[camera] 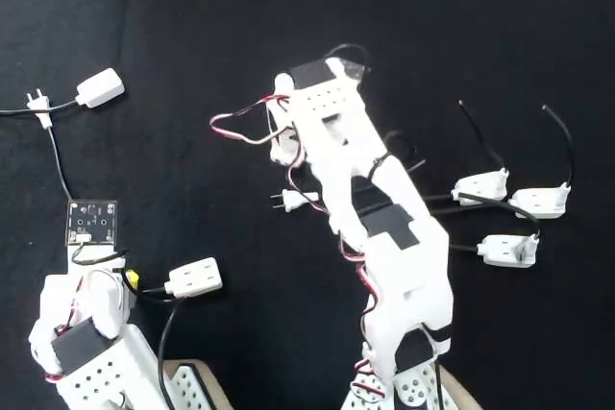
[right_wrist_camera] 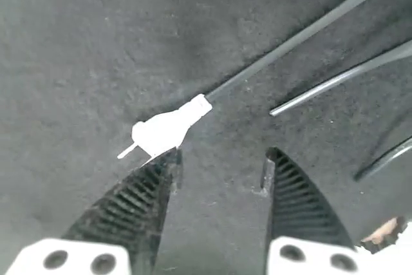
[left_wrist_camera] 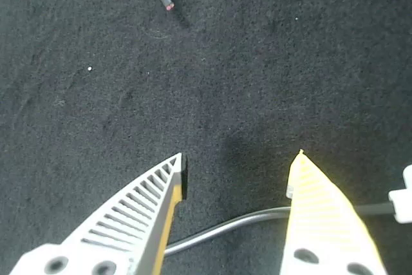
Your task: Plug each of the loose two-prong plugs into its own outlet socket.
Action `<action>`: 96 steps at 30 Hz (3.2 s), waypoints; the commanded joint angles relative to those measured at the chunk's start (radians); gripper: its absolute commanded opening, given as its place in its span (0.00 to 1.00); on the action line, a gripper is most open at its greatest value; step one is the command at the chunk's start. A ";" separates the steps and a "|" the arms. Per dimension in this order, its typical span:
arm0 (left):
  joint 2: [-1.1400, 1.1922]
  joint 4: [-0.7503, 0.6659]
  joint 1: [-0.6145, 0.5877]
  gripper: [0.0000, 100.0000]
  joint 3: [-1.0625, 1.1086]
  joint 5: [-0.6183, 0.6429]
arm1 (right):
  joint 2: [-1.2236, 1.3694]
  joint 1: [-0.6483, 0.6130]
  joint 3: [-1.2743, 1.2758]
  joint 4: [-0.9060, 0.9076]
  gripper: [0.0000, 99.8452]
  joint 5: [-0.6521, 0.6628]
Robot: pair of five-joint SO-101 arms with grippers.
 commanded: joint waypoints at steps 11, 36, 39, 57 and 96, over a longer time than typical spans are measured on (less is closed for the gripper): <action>0.005 -0.002 -0.001 0.27 -0.002 -0.006 | -0.016 -0.002 0.334 -0.442 0.20 0.044; 0.005 -0.002 -0.001 0.27 -0.002 -0.006 | -0.015 -0.068 0.025 -0.313 0.02 1.103; 0.005 -0.002 -0.001 0.27 -0.002 -0.006 | -0.016 -0.068 0.022 -0.275 0.13 1.109; 0.005 -0.002 -0.001 0.27 -0.002 -0.006 | -0.002 -0.072 0.077 -0.161 0.25 1.109; 0.005 0.002 -0.001 0.27 -0.002 -0.006 | 0.142 -0.226 -0.028 -0.017 0.19 1.054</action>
